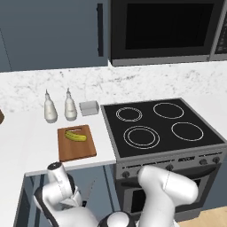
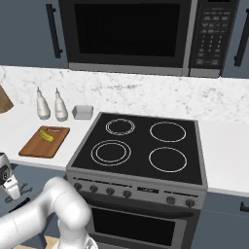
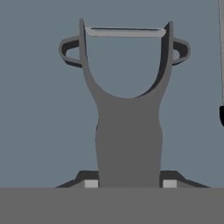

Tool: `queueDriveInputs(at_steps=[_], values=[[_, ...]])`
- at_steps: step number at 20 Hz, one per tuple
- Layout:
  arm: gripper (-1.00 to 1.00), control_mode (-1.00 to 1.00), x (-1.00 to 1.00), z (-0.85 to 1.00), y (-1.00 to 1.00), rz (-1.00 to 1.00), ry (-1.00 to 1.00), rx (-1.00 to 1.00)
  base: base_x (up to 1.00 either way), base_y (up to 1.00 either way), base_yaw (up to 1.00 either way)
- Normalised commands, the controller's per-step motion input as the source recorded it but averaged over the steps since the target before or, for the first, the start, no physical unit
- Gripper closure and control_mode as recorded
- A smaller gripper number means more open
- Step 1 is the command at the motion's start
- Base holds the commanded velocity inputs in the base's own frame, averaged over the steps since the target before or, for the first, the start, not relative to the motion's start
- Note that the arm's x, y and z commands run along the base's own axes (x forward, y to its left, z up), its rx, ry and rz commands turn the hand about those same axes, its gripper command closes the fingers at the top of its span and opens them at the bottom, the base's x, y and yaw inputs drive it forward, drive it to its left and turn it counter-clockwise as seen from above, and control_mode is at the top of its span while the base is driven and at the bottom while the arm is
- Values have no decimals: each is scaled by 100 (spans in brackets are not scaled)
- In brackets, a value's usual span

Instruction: Place the appropriate cutting tool for cutting the cucumber skin on the cutting board.

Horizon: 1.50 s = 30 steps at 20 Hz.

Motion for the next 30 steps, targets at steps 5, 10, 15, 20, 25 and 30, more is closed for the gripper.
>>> queueDriveInputs(at_steps=[5,10,15,20,25,30], values=[[100,-100,-34,39,-26,-1,0,3,0,0,0],[100,-100,-23,98,-39,0,0,5,0,0,0],[100,-100,-38,100,-17,-2,3,5,0,0,0],[100,-100,-44,100,-8,-2,1,2,0,0,0],[100,-100,2,87,-18,-5,0,0,0,0,0],[100,-100,26,72,-24,-8,0,0,0,0,0]])
